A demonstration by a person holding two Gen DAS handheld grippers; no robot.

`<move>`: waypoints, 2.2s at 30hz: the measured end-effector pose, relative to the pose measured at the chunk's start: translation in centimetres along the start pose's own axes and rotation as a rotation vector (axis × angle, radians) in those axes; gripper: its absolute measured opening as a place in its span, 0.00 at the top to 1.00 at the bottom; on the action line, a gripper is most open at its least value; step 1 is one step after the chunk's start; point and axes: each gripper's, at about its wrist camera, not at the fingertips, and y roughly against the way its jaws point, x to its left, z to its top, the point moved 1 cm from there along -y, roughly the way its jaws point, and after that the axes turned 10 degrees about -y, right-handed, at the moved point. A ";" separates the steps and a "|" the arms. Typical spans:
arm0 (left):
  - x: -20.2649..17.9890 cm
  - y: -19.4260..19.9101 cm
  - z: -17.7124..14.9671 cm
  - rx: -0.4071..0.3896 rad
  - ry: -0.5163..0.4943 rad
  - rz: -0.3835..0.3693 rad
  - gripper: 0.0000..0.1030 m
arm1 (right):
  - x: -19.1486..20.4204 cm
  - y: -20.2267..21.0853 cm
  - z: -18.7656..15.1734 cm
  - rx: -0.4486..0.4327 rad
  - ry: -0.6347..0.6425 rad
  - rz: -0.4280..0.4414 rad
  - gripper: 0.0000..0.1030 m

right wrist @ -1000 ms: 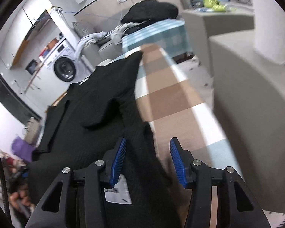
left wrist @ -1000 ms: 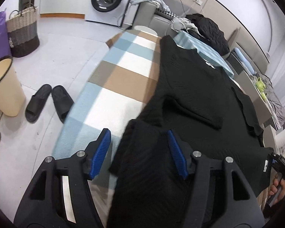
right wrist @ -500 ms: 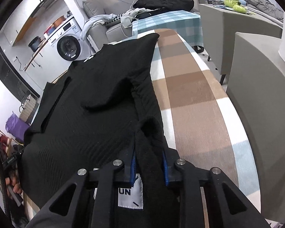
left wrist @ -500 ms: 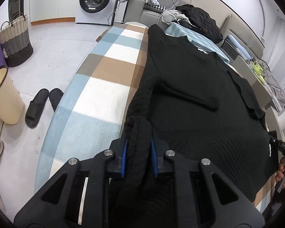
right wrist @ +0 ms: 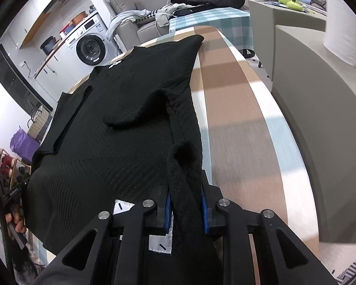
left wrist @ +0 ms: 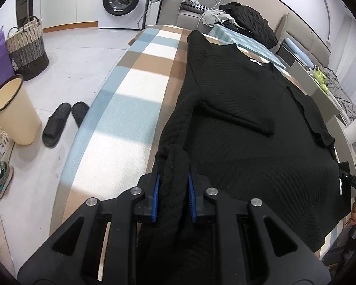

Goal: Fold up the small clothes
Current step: 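Lift the gripped hem with both grippers toward the collar, then lay the hem over the shirt body and open both grippers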

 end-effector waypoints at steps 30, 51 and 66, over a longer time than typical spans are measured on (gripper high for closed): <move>0.6 8.8 2.0 -0.219 0.024 0.007 0.96 | 0.3 8.0 0.6 -0.304 0.044 0.169 0.94; 2.5 3.2 3.4 -0.107 0.084 0.061 0.19 | -2.6 2.9 3.7 -0.176 -0.177 0.048 0.43; 0.3 8.5 -1.8 -0.157 0.001 0.108 0.01 | 0.1 6.6 -2.3 -0.193 -0.001 0.082 0.00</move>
